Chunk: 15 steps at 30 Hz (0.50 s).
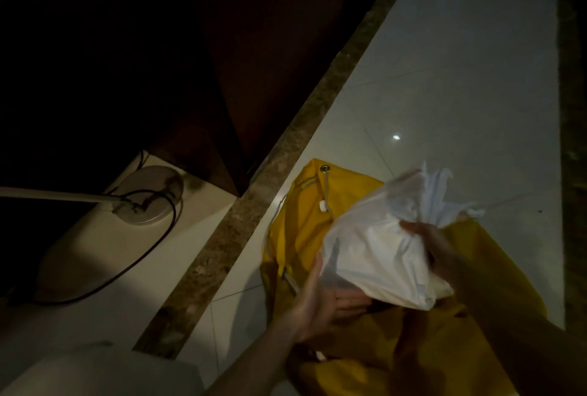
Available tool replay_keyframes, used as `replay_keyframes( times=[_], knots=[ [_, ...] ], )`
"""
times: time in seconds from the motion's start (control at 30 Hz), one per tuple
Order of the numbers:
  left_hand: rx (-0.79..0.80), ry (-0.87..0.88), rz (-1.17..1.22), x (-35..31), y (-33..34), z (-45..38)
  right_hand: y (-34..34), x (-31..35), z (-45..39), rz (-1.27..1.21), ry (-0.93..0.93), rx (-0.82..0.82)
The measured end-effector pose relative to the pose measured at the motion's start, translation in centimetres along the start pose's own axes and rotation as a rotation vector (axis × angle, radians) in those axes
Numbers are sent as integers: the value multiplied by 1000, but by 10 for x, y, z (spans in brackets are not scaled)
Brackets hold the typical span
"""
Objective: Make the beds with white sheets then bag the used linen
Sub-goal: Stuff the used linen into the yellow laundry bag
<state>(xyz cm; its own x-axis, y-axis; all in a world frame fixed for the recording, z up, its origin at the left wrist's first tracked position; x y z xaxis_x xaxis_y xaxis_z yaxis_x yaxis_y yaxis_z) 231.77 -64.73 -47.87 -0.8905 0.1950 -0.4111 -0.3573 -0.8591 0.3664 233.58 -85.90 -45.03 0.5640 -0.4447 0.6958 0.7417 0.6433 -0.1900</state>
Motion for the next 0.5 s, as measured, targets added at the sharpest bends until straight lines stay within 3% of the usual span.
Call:
replay_keyframes(
  times=[0.13, 0.2, 0.3, 0.37, 0.43, 0.5],
  knots=[
    [-202, 126, 139, -40, -43, -16, 5, 1, -5, -31, 20, 52],
    [-422, 246, 177, -66, -72, -24, 14, 4, -4, -63, 26, 110],
    [-750, 352, 39, -94, -126, -40, 29, -1, 2, -99, 71, 211],
    [-694, 282, -35, -97, -141, -59, 39, -11, 6, -112, 109, 289],
    [-510, 211, -74, -92, -136, -73, 48, -25, 9, -88, 142, 343],
    [-435, 156, -68, -81, -135, -79, 56, -33, 10, -56, 179, 358]
  ],
)
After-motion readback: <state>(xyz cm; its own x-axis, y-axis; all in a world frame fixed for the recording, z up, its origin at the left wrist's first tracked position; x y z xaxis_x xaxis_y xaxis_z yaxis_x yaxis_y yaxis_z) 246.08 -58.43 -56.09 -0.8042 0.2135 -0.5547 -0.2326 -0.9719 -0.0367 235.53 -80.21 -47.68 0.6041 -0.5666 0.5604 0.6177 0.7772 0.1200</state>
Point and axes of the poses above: each hand's wrist, its own z-axis away from the middle knuckle, its own y-axis out of the palm, x = y × z, the point moved 8 cm from there along -z, towards the middle knuckle, and after that the axes turned 15 degrees about -x, right-handed, at the moved point
